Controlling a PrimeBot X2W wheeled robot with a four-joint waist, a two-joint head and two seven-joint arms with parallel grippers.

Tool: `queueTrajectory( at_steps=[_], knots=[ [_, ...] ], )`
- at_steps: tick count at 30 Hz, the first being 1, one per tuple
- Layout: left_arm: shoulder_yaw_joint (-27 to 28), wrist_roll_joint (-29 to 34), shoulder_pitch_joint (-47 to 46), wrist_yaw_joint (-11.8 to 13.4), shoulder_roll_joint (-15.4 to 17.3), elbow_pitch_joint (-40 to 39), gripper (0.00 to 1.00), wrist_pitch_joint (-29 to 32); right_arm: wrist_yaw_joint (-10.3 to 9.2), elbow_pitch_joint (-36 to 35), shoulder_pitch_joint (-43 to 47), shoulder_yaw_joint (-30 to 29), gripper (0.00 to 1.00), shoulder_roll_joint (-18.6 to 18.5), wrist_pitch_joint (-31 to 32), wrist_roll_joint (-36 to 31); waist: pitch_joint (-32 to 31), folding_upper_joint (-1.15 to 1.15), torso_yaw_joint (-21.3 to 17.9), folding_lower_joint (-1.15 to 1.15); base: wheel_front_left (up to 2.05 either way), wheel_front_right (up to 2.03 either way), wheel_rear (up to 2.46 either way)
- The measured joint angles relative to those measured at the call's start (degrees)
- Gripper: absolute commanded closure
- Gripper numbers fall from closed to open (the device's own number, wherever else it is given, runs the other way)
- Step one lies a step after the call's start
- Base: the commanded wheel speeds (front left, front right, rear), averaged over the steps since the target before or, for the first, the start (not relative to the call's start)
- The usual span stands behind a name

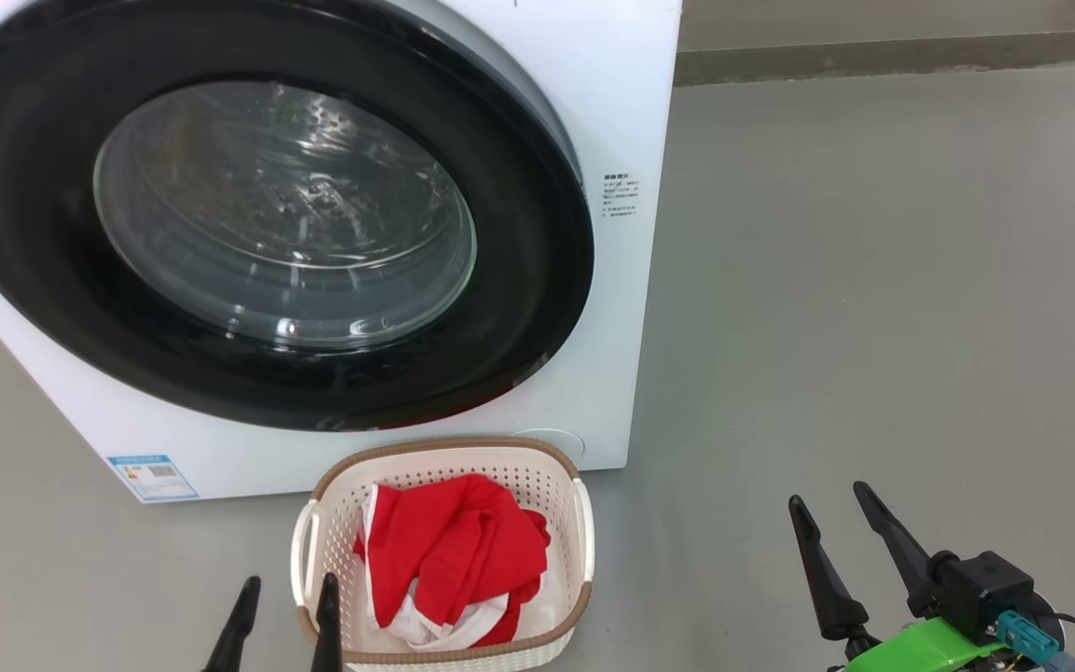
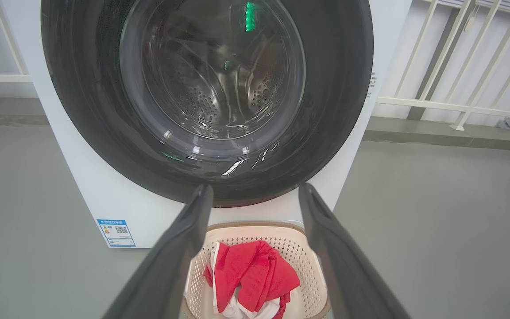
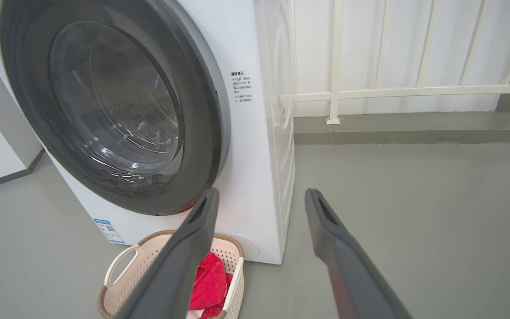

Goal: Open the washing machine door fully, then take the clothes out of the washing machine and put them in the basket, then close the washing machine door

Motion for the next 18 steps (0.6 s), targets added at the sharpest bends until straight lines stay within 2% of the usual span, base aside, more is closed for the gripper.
queueTrajectory(
  at_steps=[18],
  knots=[
    [-0.5, -0.3, 0.7, 0.5, 0.4, -0.3, 0.00, 0.3, 0.00, -0.2, 1.3, 0.0, 0.00, 0.1, 0.0, 0.0, -0.8, 0.00, -0.9, 0.00, 0.00, 0.00, 0.00]
  ],
)
